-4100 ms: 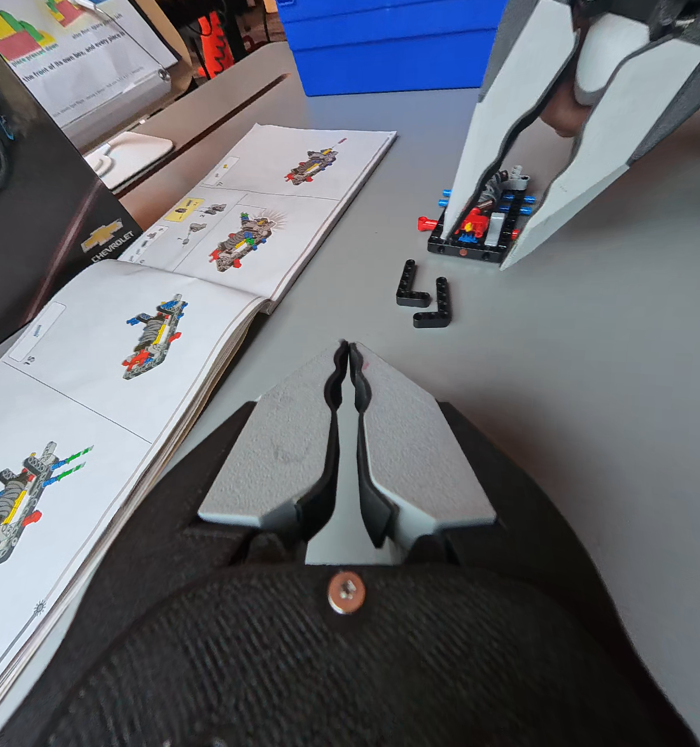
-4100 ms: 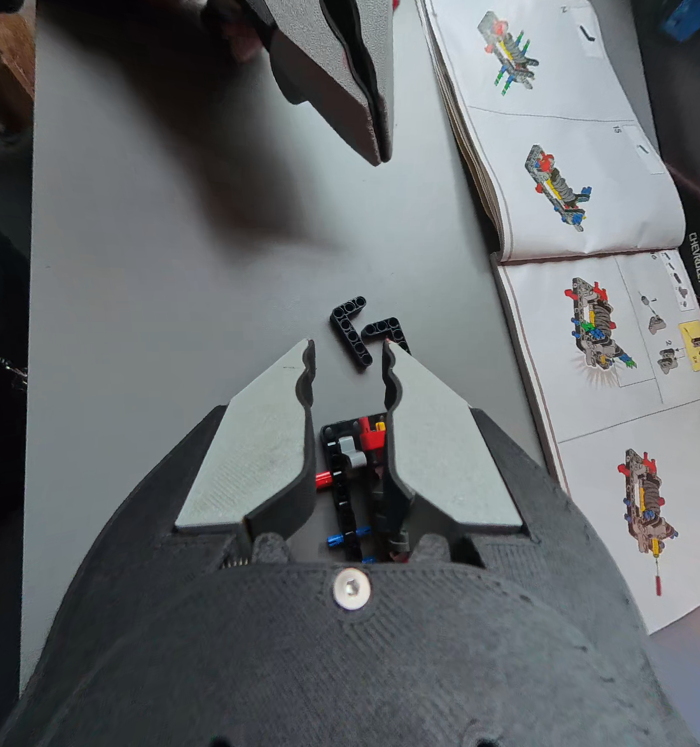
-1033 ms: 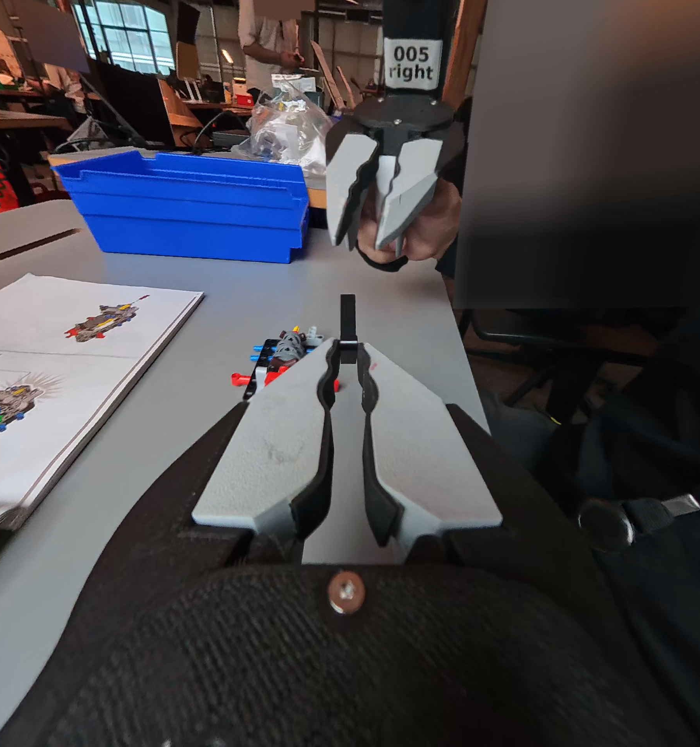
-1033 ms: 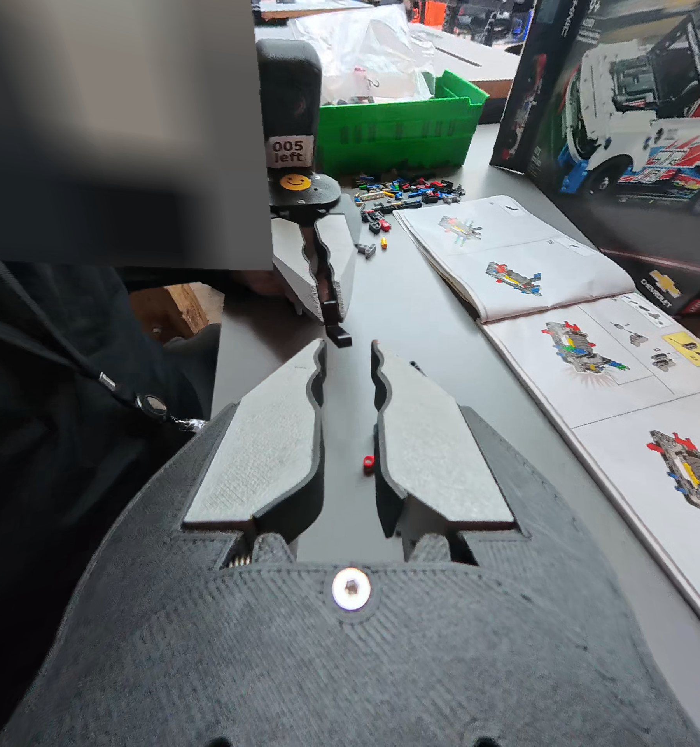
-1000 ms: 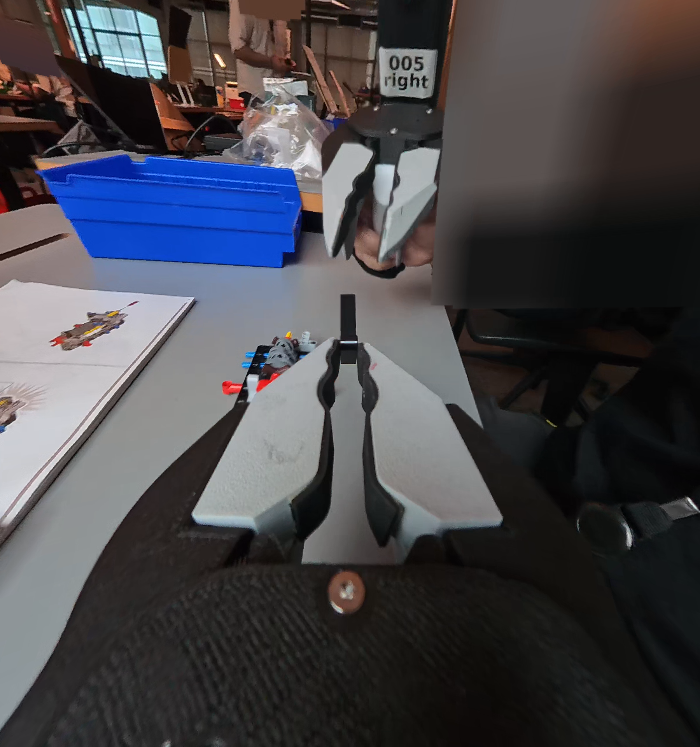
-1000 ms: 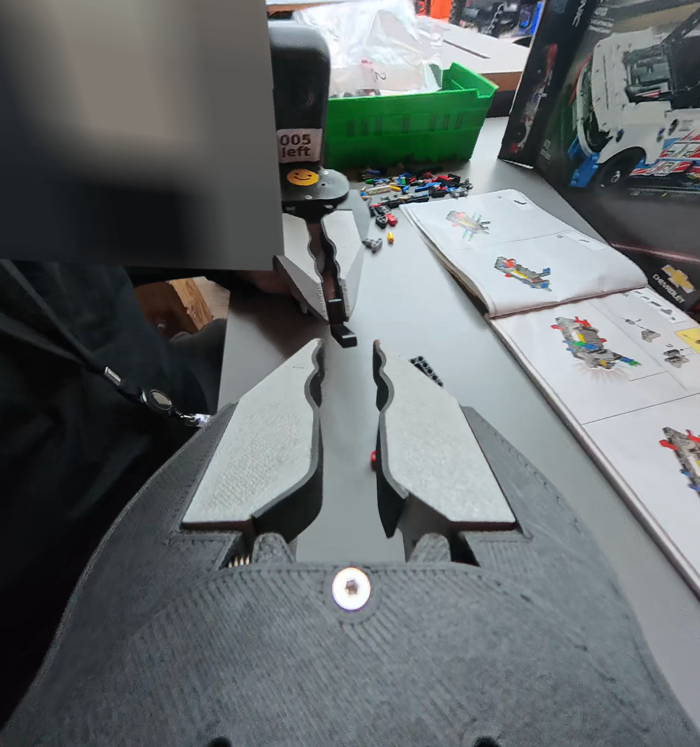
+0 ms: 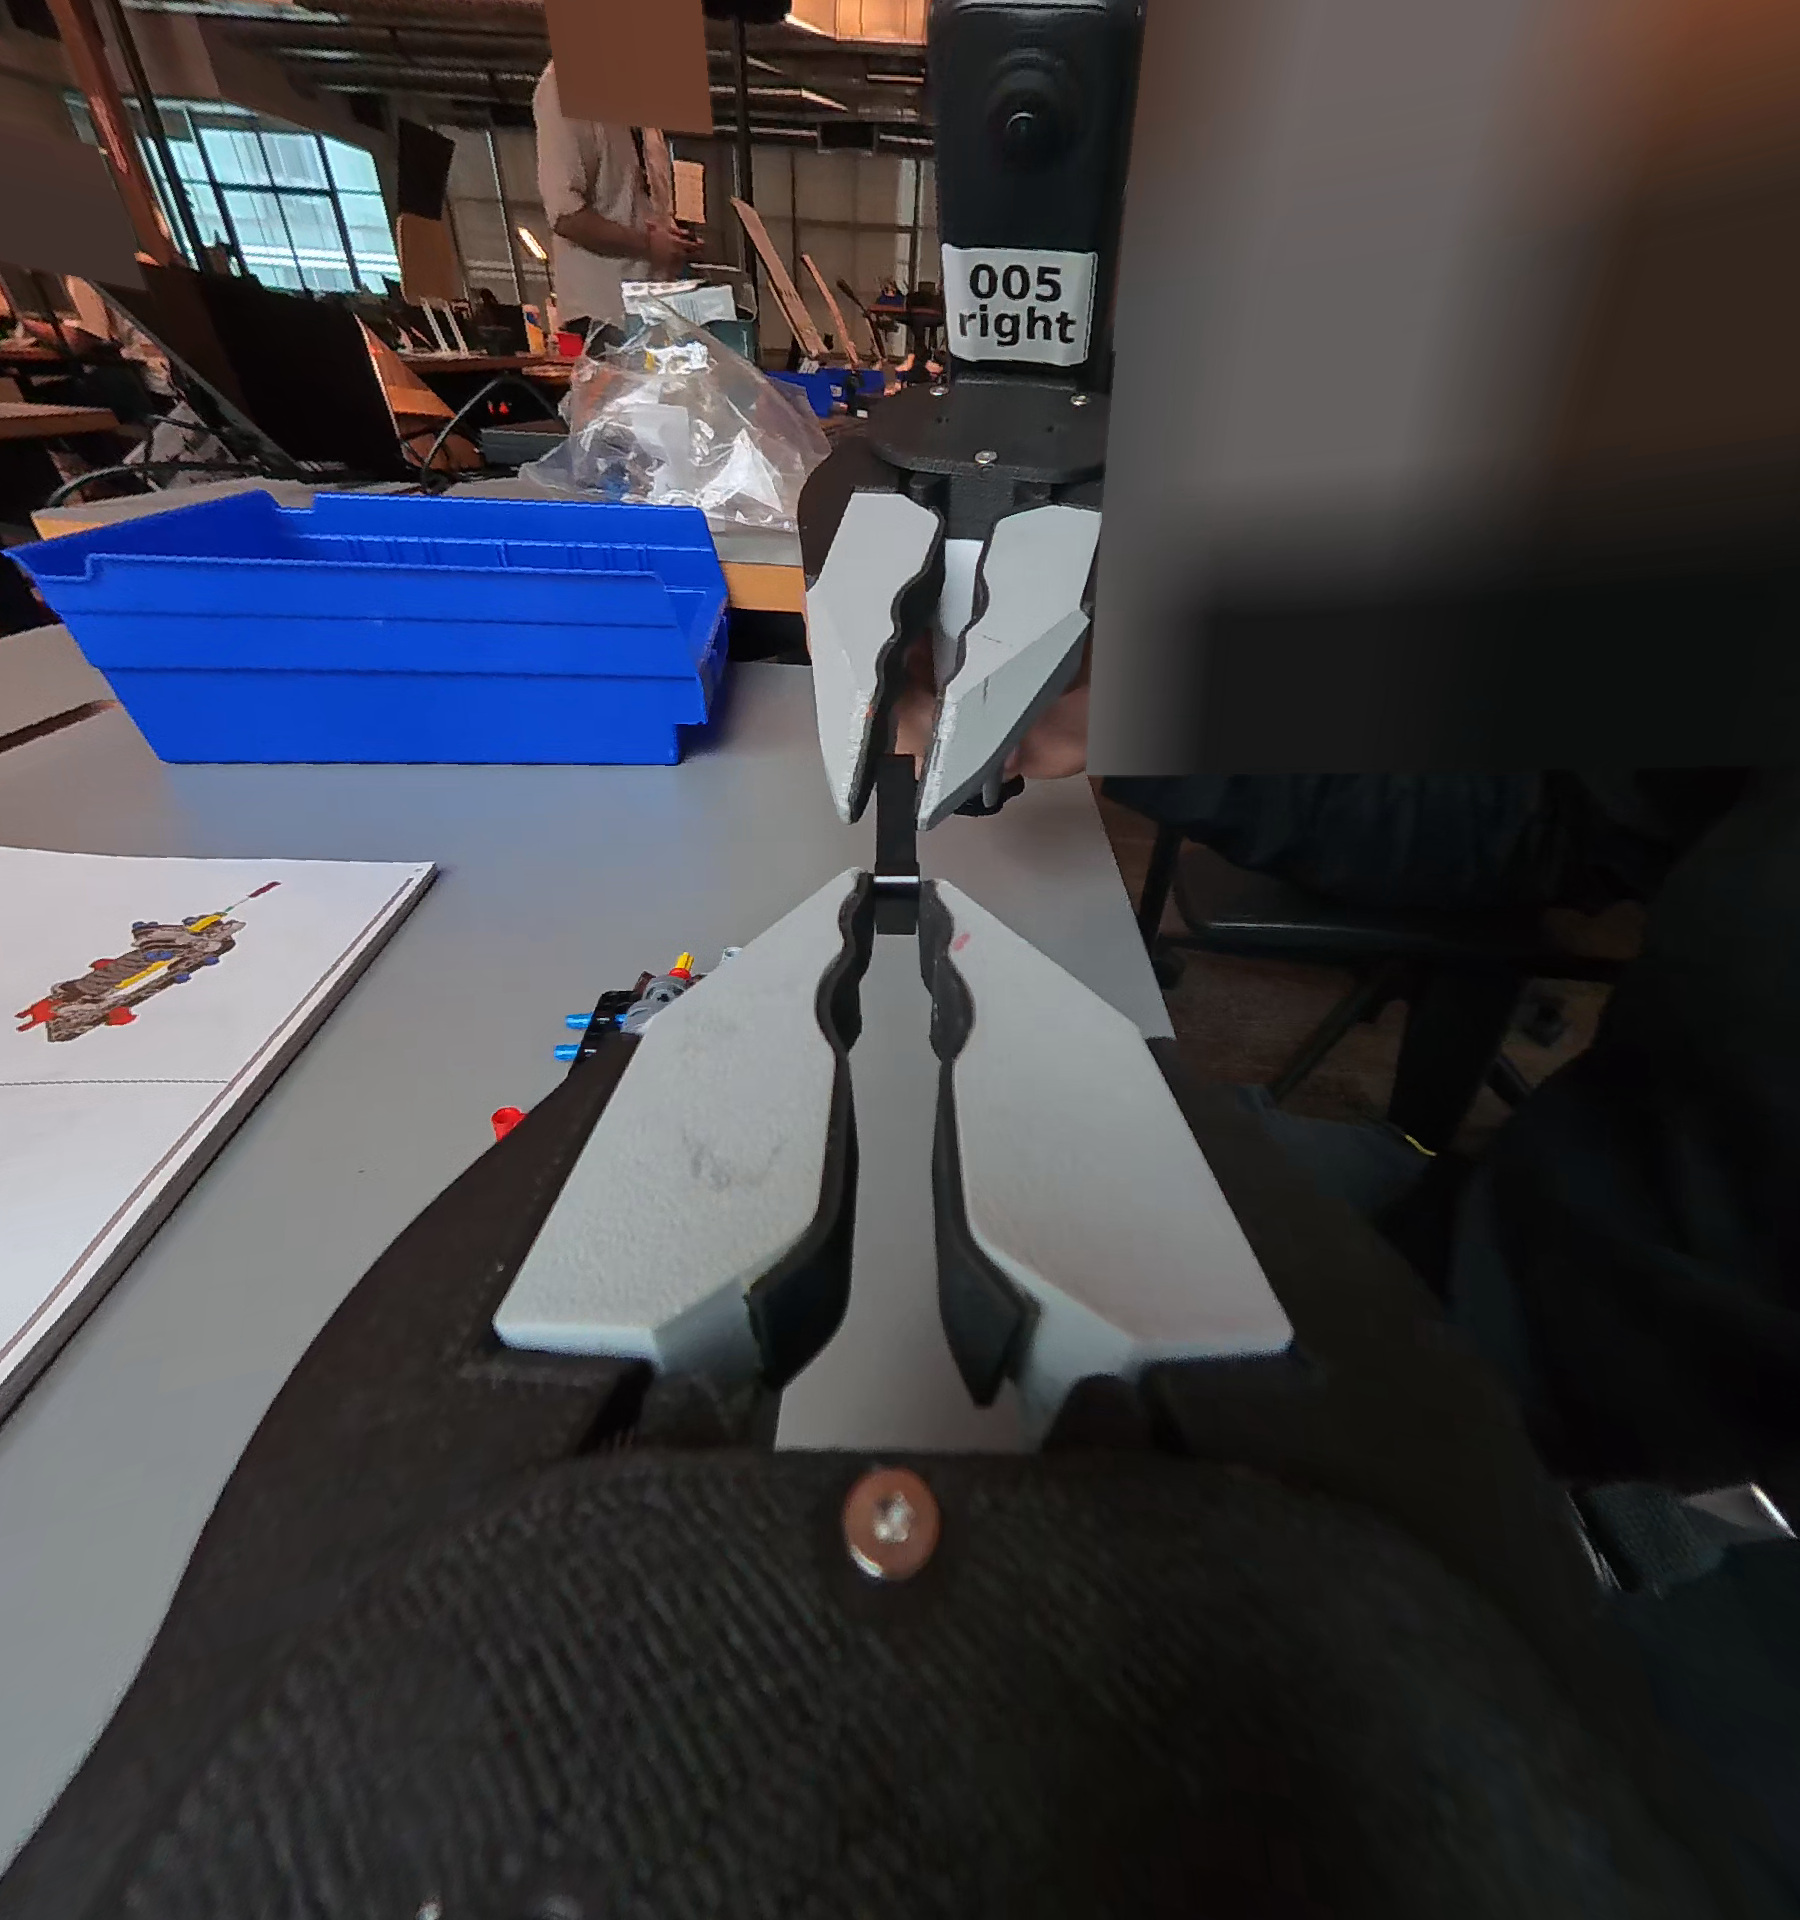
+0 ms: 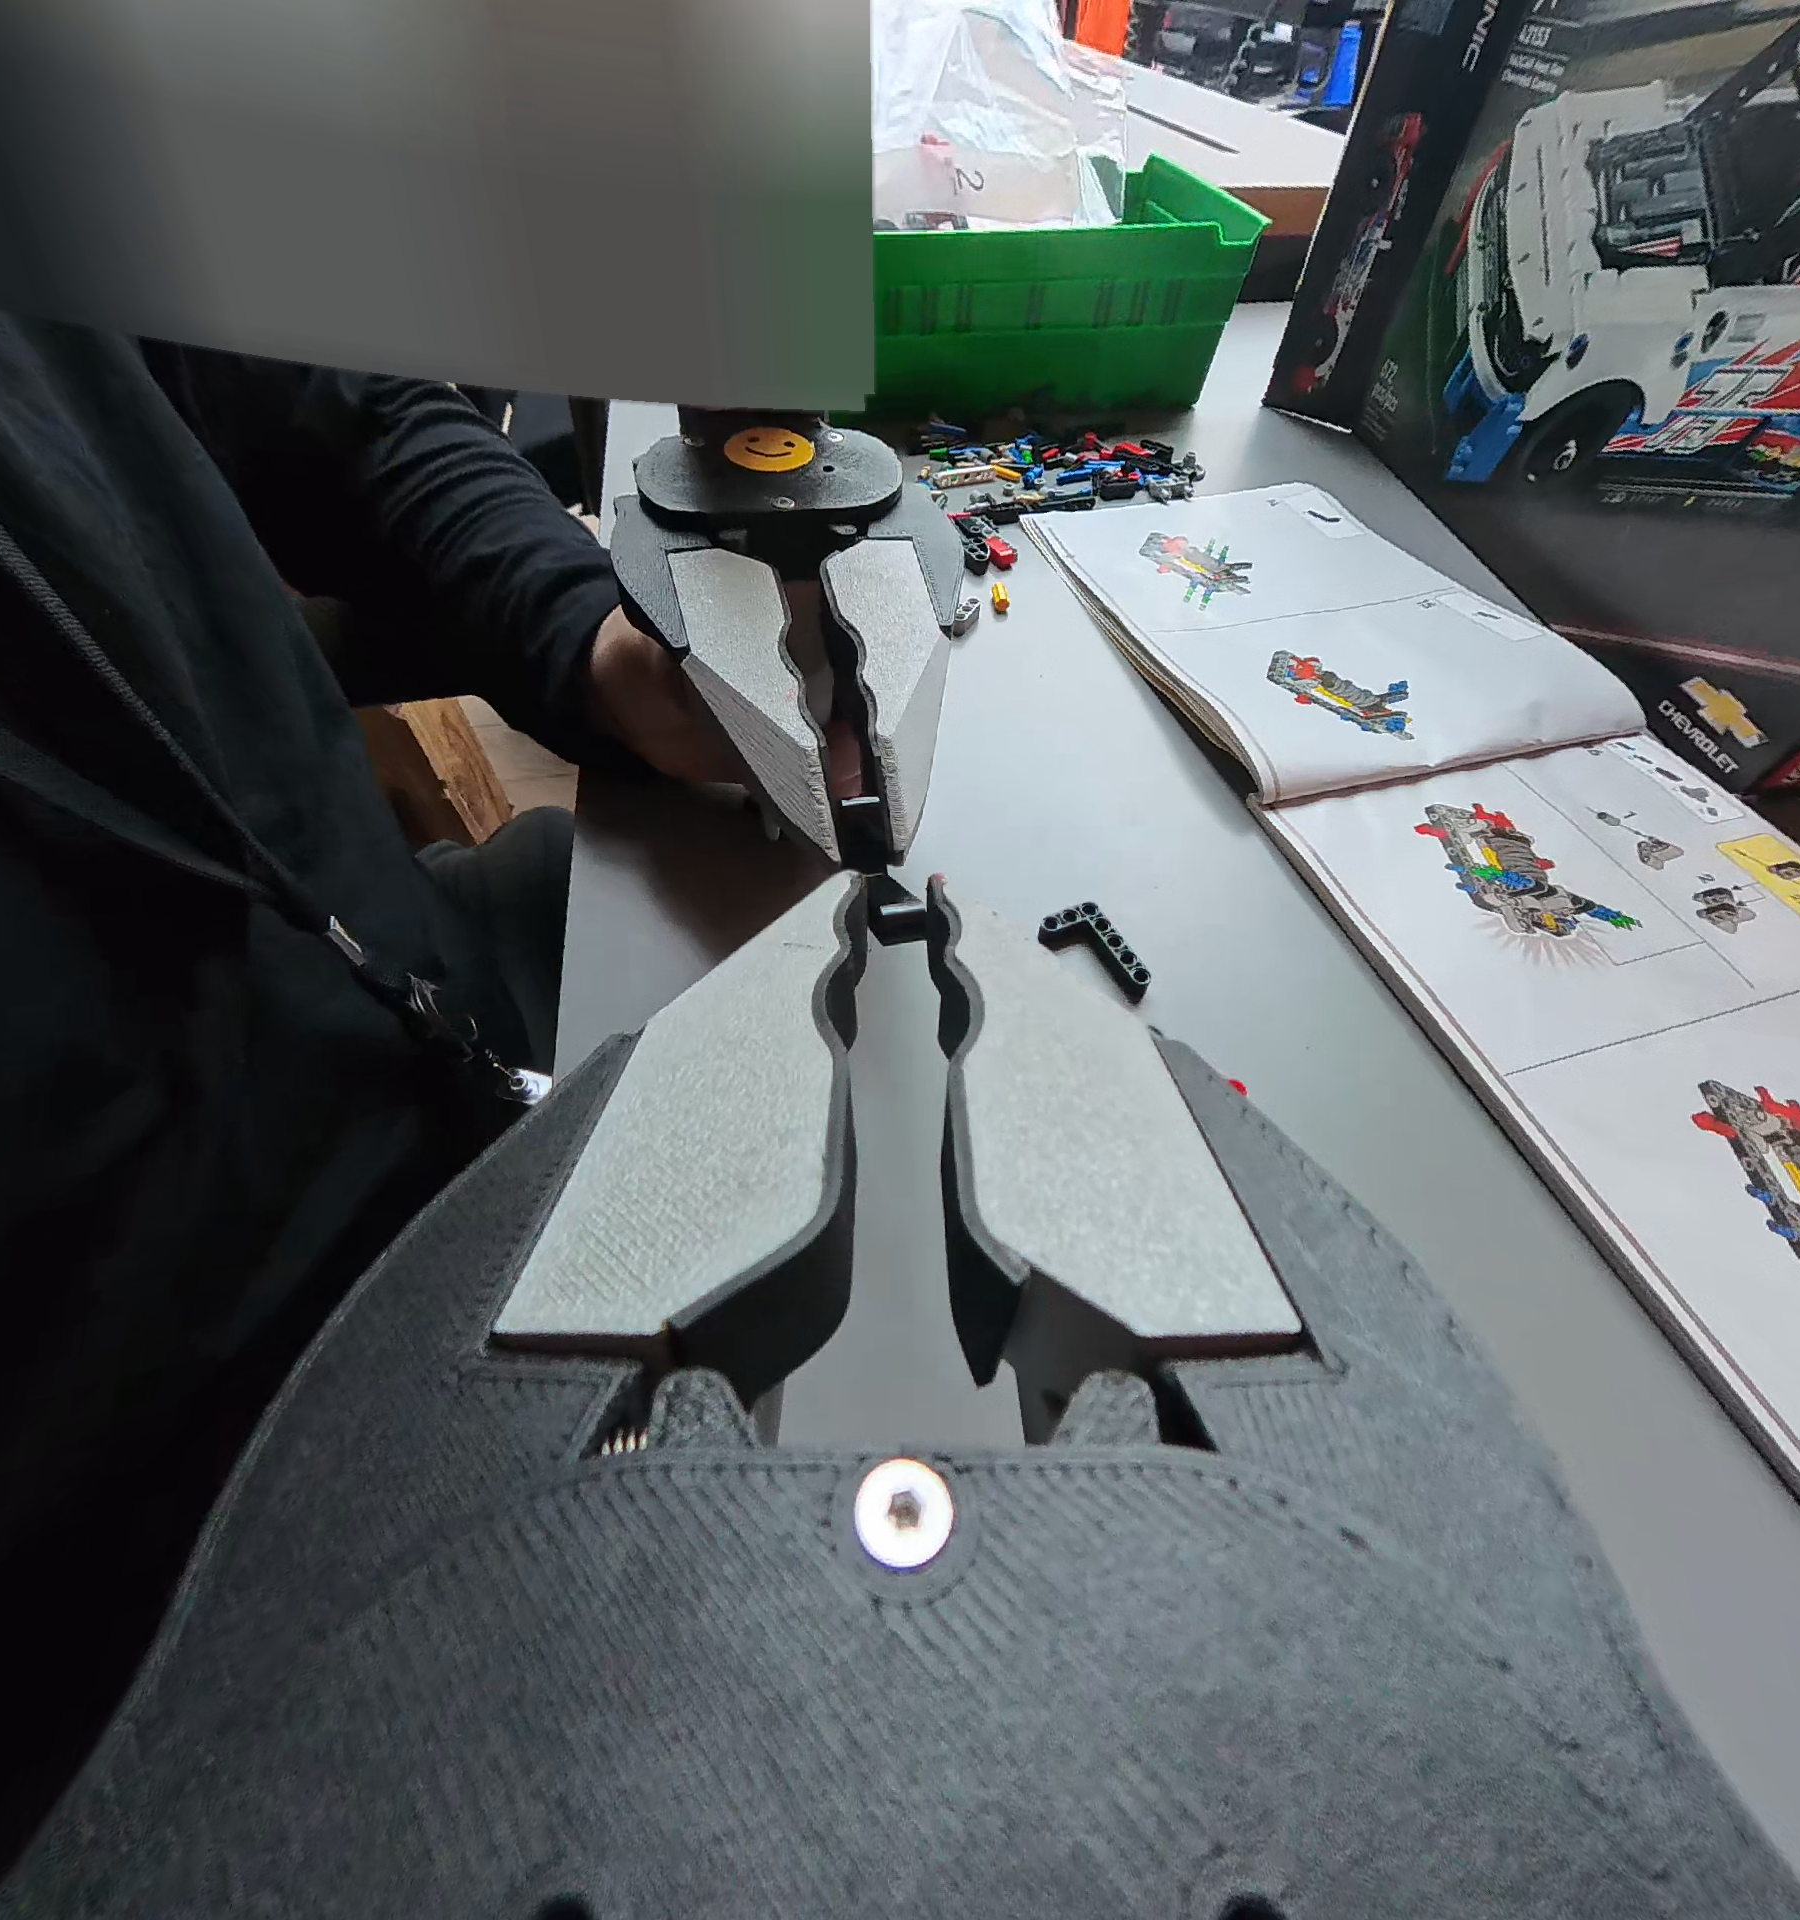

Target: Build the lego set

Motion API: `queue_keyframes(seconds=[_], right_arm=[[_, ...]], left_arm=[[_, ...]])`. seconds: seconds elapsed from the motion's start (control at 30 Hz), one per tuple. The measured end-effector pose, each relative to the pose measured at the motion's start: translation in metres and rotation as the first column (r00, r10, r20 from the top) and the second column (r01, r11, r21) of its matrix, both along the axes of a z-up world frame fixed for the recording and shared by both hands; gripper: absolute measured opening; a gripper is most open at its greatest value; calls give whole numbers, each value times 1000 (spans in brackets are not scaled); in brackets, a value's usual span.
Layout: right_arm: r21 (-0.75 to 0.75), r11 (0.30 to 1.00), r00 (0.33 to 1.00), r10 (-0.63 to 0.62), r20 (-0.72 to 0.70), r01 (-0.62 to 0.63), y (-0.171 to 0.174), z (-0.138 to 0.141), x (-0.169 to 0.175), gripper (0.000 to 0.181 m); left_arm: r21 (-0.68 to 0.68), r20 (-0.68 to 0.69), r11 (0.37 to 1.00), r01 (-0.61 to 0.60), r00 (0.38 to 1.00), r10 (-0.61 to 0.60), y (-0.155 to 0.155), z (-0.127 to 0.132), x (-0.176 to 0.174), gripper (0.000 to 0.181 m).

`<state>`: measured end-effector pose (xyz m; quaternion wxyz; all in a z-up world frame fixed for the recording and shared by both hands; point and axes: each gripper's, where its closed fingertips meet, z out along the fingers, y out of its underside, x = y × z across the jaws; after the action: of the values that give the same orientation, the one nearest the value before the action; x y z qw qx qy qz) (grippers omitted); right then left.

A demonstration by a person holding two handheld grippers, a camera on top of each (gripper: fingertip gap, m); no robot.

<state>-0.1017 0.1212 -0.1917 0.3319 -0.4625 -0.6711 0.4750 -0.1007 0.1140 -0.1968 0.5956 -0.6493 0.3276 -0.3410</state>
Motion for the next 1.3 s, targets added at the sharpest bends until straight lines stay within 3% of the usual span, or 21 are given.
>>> queue_keyframes(seconds=[0.33, 0.53, 0.73, 1.03, 1.3], right_arm=[[-30, 1000, 999, 8, -48, -9, -1, 8, -3, 8], [-90, 996, 999, 0, -33, -3, 6, 2, 10, 21], [-121, 993, 1000, 2, -25, -5, -5, -7, 24, 22], [-126, 992, 998, -12, -62, 4, -7, -7, 20, 4], [-165, 986, 997, 1, -83, -15, -6, -6, 20, 7]], left_arm=[[-18, -18, 1000, -12, 1000, 11, 3, -5, 0, 6], [14, -52, 1000, -19, 998, 20, 1, -5, 1, 6], [12, -73, 1000, 26, 997, -25, -5, -8, 12, 6], [-7, -80, 999, 45, 996, -46, -5, -13, 15, 6], [-20, -107, 999, 39, 993, -41, -4, -18, 17, 6]])
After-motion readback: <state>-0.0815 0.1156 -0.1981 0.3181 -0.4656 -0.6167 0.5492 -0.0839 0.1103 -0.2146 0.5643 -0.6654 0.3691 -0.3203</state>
